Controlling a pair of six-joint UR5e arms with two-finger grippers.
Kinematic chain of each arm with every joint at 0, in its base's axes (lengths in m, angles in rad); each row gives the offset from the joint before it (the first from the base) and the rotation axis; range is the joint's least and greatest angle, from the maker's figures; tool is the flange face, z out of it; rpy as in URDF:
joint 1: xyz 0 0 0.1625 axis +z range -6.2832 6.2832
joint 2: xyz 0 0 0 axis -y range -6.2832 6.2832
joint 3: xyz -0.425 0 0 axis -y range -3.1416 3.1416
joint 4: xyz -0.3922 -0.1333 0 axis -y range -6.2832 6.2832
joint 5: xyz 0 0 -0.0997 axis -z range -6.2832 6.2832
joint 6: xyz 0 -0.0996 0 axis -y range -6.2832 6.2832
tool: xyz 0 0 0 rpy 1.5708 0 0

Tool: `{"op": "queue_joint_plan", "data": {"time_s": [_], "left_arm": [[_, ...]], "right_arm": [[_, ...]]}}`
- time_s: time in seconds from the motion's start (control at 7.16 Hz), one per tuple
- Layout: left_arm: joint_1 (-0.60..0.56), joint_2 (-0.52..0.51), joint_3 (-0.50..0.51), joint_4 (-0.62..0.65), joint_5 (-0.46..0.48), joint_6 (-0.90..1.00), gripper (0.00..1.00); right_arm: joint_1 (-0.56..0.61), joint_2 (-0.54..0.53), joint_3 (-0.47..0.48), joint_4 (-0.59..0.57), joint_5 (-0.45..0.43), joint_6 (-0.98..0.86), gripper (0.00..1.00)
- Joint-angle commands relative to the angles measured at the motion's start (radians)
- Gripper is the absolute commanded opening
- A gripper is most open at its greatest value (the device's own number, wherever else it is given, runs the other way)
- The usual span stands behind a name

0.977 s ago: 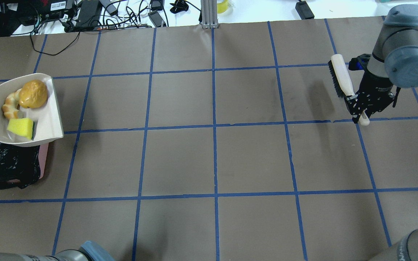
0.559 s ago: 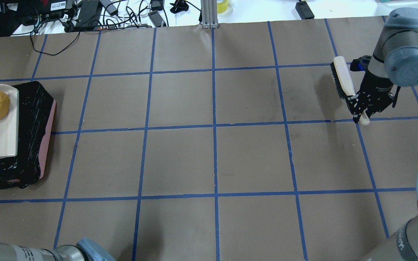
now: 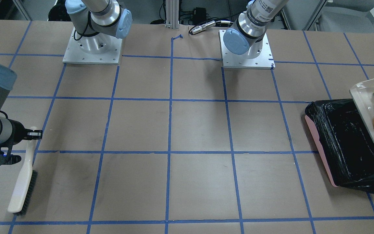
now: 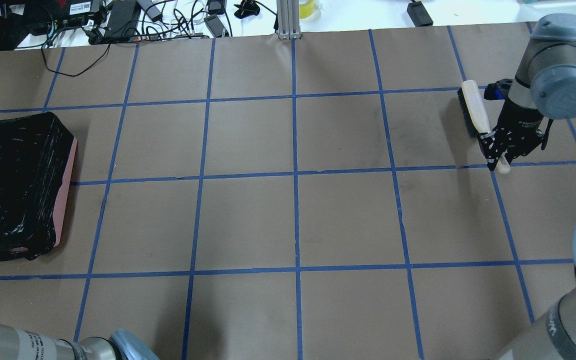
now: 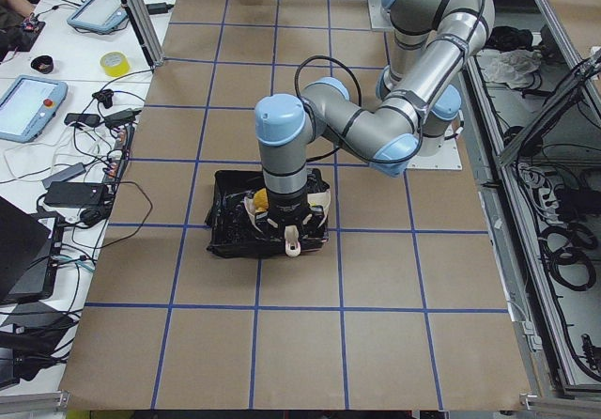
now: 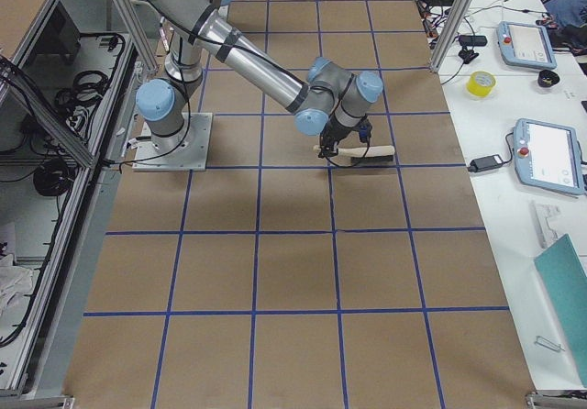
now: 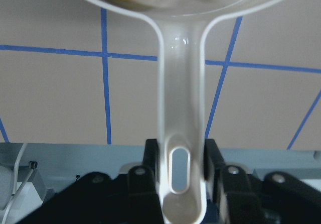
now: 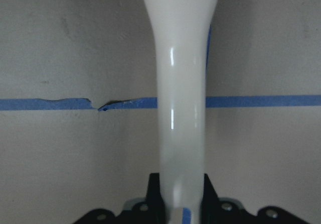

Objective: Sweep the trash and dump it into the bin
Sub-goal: 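Tilt the dustpan over the black trash bag with the left gripper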

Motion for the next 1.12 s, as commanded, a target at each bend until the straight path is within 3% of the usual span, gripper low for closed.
{"op": "queue_joint_plan", "data": {"time_s": [0.0,0.28,0.7,0.98], "left_arm": [[-0.112,0.031,-0.091,0.172,0.129,0.037,0.0],[-0.136,0.04,-0.187,0.368,0.198,0.047,0.0],[-0.186,0.055,-0.179,0.365,0.238,0.054,0.0],[-0.183,0.041,-0.146,0.339,0.085,0.085,0.0]], "right_arm": [[-0.001,0.001,0.0,0.0,0.0,0.0,0.07],[-0.001,0.003,0.002,0.001,0.0,-0.004,0.15],[-0.001,0.003,0.0,0.0,-0.002,-0.009,0.33],[-0.001,0.001,-0.001,-0.002,-0.033,-0.012,0.74]]}}
